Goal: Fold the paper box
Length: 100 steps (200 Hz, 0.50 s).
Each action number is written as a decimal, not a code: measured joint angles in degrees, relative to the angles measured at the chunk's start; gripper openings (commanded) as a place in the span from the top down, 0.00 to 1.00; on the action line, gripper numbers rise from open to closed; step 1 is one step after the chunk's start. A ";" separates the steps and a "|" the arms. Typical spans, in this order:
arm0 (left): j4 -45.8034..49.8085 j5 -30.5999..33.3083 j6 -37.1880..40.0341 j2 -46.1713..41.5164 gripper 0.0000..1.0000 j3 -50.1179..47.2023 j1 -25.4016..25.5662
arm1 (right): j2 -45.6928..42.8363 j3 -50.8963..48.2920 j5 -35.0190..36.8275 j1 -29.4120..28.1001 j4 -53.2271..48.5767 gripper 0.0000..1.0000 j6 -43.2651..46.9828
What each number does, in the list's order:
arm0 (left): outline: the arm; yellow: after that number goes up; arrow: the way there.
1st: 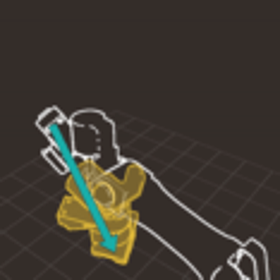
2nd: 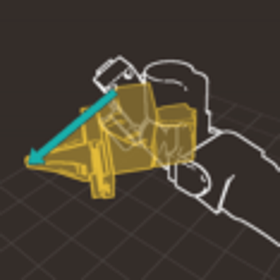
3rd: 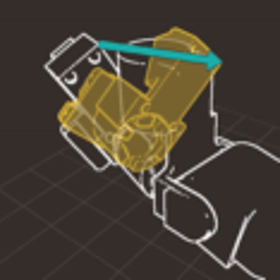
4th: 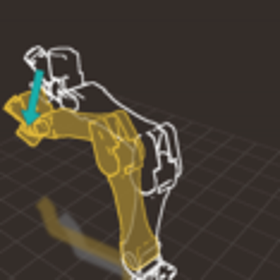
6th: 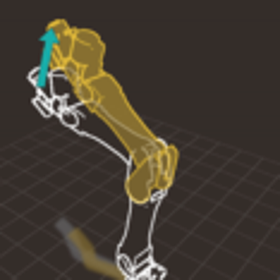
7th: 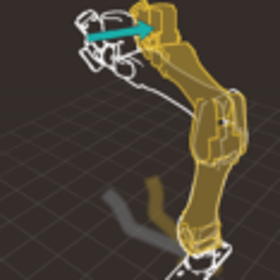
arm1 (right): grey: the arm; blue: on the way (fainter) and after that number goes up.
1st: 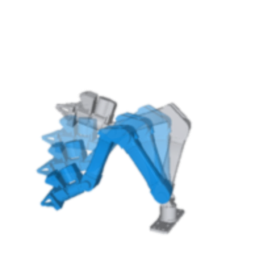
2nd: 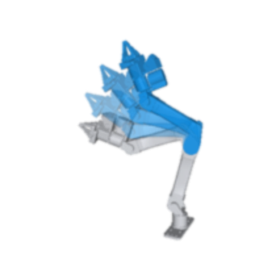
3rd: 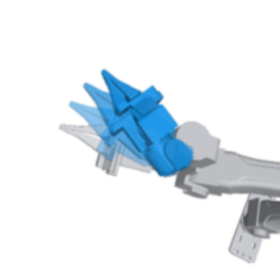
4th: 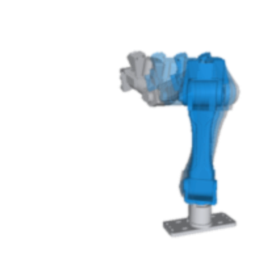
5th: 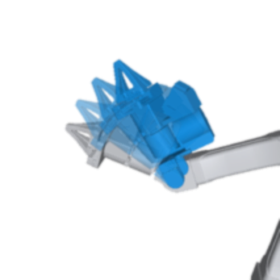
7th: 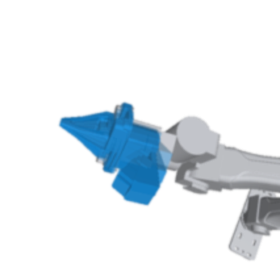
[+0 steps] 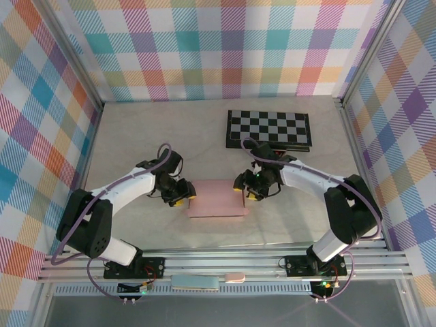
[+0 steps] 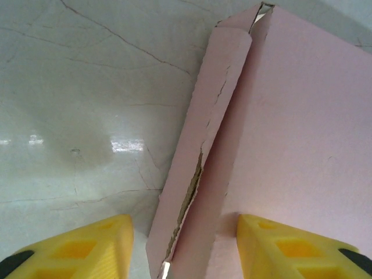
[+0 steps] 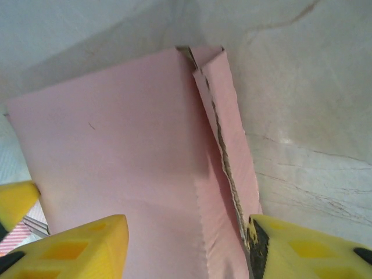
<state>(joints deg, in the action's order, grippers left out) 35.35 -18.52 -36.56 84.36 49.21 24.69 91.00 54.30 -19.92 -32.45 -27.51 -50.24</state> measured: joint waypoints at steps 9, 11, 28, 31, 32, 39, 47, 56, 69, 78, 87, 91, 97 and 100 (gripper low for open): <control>-0.66 0.00 0.02 -0.04 0.53 -0.42 -0.02 | 0.07 -0.98 -0.26 -0.07 0.31 0.48 0.17; -0.87 -0.02 0.00 -0.04 0.53 -0.55 -0.02 | 0.09 -1.22 -0.31 -0.07 0.42 0.48 0.22; -2.54 -0.22 0.07 -0.09 0.56 -1.73 -0.02 | 0.35 -2.80 -0.35 -0.07 0.81 0.52 0.55; -2.80 -0.26 0.02 -0.09 0.56 -1.92 -0.02 | 0.42 -2.99 -0.37 -0.07 0.92 0.52 0.61; -2.84 -0.28 0.00 -0.09 0.57 -1.97 -0.02 | 0.46 -3.08 -0.42 -0.07 0.96 0.52 0.68; -3.43 -0.44 0.00 -0.09 0.58 -2.47 -0.02 | 0.61 -3.37 -0.59 -0.07 1.20 0.53 0.90; -4.11 -0.52 0.04 -0.09 0.59 -2.89 -0.02 | 0.81 -3.54 -0.72 -0.07 1.66 0.55 1.20; -4.52 -0.70 0.04 -0.09 0.60 -3.13 -0.02 | 1.11 -3.67 -0.79 -0.07 2.23 0.57 1.44; -5.31 -0.90 0.11 -0.09 0.63 -3.32 -0.02 | 1.62 -3.87 -1.01 -0.15 3.02 0.60 1.64; -5.77 -0.90 0.13 -0.09 0.64 -3.48 -0.02 | 2.08 -3.96 -1.38 -0.15 3.61 0.62 1.68; -6.16 -0.90 0.13 -0.09 0.65 -3.65 -0.07 | 2.51 -3.96 -1.90 -0.15 4.33 0.64 1.68; -6.27 -0.87 0.15 -0.09 0.66 -3.74 -0.07 | 2.67 -3.96 -2.10 -0.15 4.66 0.65 1.66; -6.64 -0.87 0.15 -0.09 0.67 -3.91 -0.07 | 2.95 -3.96 -2.47 -0.15 5.11 0.67 1.66; -6.82 -0.87 0.13 -0.09 0.67 -3.98 -0.07 | 3.08 -3.93 -2.58 -0.15 5.31 0.68 1.70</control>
<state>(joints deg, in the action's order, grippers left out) 28.53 -19.40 -36.42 84.27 45.23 24.62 94.08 50.37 -22.50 -32.60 -22.20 -48.53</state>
